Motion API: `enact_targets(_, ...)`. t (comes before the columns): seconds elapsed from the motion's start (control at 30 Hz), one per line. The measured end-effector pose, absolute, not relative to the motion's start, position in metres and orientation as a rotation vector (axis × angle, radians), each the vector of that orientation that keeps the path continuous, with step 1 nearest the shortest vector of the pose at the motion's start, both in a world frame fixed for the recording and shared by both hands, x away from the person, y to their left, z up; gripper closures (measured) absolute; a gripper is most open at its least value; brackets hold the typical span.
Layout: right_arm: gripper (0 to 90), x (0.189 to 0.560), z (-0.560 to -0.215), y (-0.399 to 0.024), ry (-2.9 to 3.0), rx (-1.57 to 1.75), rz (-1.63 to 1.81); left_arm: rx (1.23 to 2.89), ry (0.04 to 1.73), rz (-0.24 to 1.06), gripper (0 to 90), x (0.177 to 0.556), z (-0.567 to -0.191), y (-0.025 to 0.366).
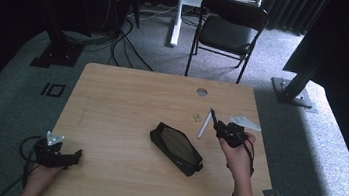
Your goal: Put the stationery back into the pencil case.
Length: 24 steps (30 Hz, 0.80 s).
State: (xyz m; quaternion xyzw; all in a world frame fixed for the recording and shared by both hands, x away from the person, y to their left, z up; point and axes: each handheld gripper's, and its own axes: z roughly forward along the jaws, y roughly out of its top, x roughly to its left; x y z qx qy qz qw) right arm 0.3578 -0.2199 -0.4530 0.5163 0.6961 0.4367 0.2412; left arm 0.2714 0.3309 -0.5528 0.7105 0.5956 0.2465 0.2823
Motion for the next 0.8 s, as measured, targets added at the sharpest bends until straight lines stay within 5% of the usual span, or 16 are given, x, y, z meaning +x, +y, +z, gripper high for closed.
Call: enact_targets(0.8,79.6,0.346,-0.433,-0.173,2.055,1.231,1.301,1.902,1.595,0.660,0.3,0.271,-0.553,0.331)
